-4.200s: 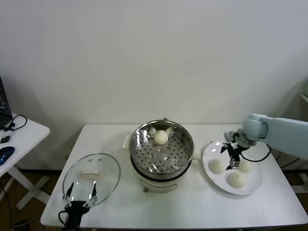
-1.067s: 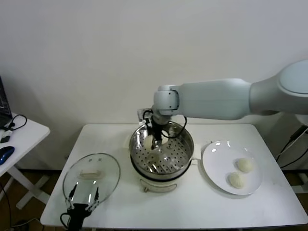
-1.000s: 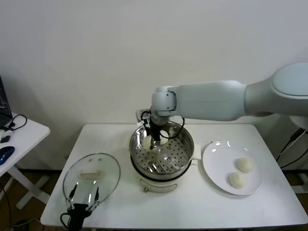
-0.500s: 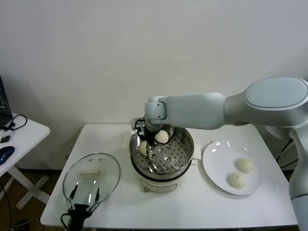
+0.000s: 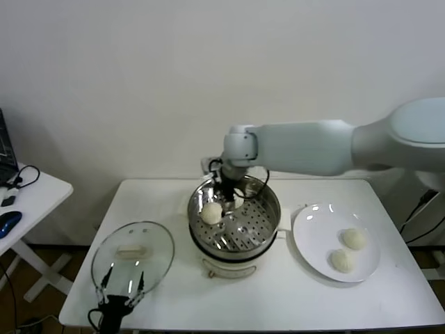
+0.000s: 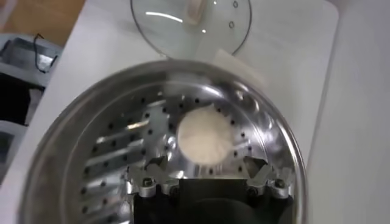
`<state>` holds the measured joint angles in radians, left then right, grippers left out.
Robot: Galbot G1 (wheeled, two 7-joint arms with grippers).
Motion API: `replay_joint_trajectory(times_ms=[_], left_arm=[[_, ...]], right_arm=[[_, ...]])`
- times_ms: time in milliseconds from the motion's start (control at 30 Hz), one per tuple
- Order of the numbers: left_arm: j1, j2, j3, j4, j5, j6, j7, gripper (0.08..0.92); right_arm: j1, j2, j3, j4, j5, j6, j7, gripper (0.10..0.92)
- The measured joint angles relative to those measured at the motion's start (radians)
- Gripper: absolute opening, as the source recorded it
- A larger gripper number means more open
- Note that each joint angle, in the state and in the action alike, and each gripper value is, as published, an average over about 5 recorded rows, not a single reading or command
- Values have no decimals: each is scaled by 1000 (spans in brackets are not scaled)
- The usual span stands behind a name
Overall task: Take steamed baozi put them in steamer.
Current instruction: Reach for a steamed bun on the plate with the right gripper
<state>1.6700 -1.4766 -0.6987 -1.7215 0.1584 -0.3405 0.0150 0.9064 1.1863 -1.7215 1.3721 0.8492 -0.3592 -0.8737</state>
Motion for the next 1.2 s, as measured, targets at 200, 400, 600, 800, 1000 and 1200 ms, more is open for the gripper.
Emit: replay_joint_trajectory(times_ms=[200, 400, 600, 800, 1000, 1200], left_arm=[[2, 1, 2, 0, 5, -1, 0, 823], [0, 3, 3, -1, 8, 0, 1, 823], [3, 2, 1, -1, 10, 0, 1, 823], [3, -2, -3, 3, 13, -2, 0, 823], [9, -7, -9, 7, 23, -3, 0, 823], [23, -11, -17, 5, 31, -7, 0, 823]], right_arm=[[138, -179, -89, 102, -54, 49, -65, 823], [200, -353, -202, 172, -161, 81, -91, 823], [170, -491, -251, 193, -276, 91, -93, 823], [60, -581, -225, 175, -372, 96, -92, 823], [-88, -618, -144, 136, -454, 96, -80, 823], [-236, -622, -41, 75, -515, 97, -69, 823]])
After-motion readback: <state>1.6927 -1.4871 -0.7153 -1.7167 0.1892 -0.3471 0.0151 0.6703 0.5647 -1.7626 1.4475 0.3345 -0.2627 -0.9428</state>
